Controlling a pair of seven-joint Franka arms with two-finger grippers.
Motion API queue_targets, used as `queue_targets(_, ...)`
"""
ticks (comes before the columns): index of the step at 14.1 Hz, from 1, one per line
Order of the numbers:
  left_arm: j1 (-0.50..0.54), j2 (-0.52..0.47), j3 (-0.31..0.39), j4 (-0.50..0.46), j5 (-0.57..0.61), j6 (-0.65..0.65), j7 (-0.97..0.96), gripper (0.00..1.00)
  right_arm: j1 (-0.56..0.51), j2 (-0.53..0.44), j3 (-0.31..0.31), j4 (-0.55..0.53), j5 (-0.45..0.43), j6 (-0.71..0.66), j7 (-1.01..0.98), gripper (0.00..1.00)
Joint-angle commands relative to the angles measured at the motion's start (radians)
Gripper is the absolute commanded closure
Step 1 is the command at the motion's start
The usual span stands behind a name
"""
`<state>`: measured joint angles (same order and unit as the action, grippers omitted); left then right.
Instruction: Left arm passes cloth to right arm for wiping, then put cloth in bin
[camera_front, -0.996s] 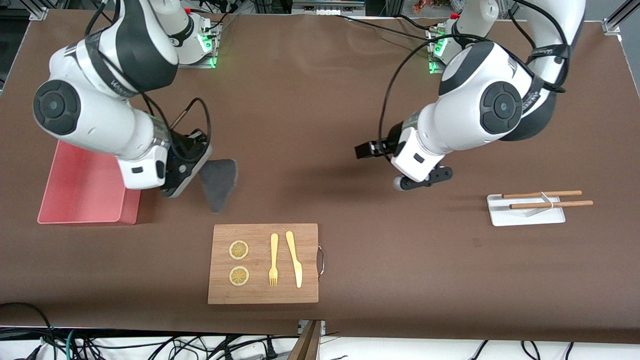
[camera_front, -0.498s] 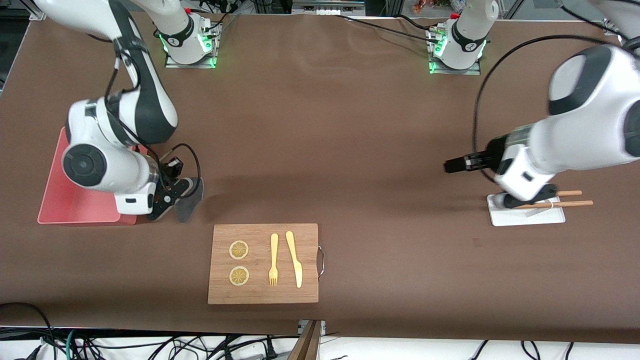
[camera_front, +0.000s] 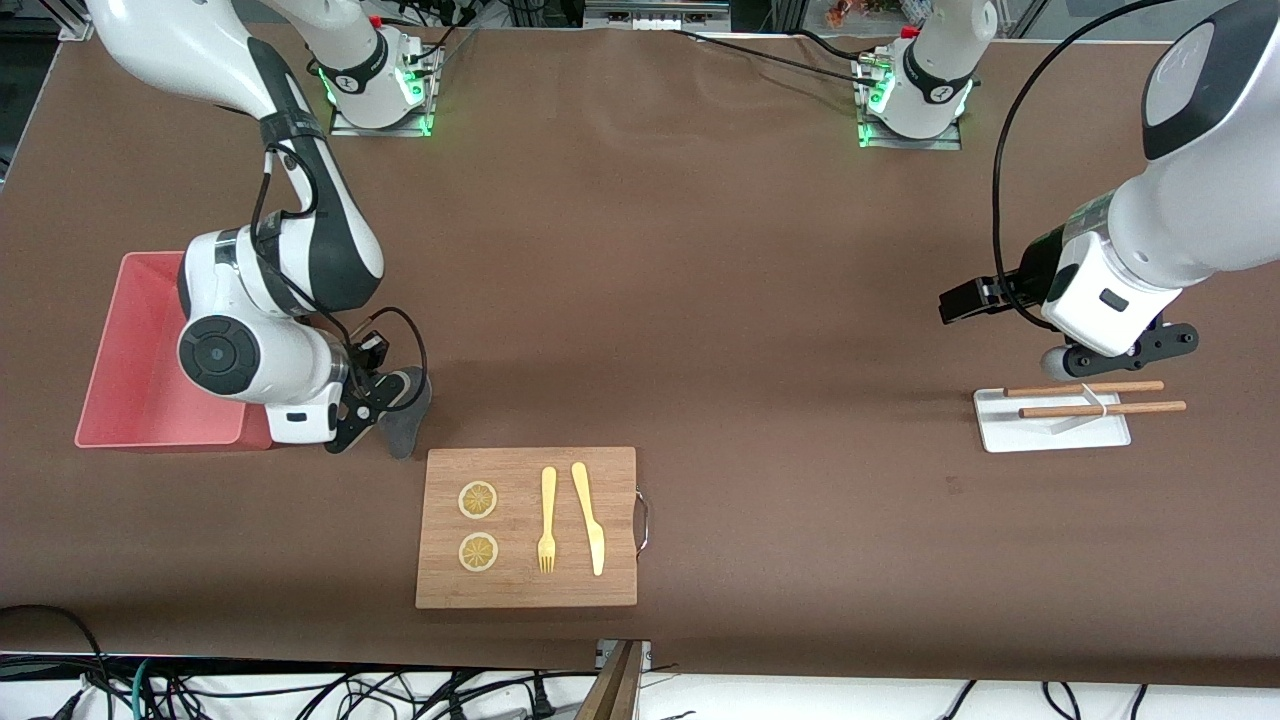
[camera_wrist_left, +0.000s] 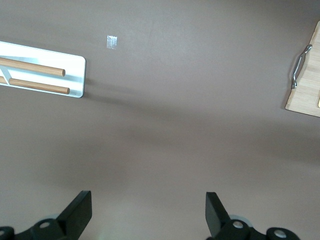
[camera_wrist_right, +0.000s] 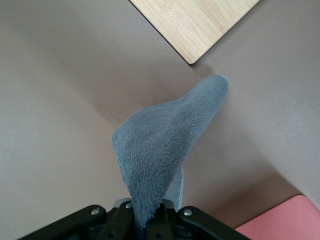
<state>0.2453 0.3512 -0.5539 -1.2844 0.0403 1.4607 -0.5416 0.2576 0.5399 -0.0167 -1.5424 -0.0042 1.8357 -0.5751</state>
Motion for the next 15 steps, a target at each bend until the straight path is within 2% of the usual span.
queue_targets(1, -0.003, -0.009, -0.003, -0.009, 0.026, -0.008, 0.011, 0.00, 0.057, 0.034, 0.001, -0.005, -0.010, 0.030, 0.092, 1.00)
queue_targets(6, -0.001, -0.009, -0.004, -0.009, 0.027, -0.008, 0.011, 0.00, 0.166, 0.077, 0.003, -0.073, -0.003, 0.195, 0.300, 1.00)
queue_targets(11, 0.000, -0.011, -0.003, -0.007, 0.027, -0.010, 0.011, 0.00, 0.282, 0.147, 0.001, -0.058, 0.081, 0.309, 0.515, 1.00)
queue_targets(14, 0.002, -0.011, -0.003, -0.007, 0.027, -0.011, 0.011, 0.00, 0.348, 0.181, 0.001, 0.028, 0.124, 0.307, 0.661, 1.00)
queue_targets(15, 0.002, -0.011, -0.003, -0.007, 0.027, -0.011, 0.011, 0.00, 0.376, 0.196, 0.001, 0.063, 0.162, 0.306, 0.704, 1.00)
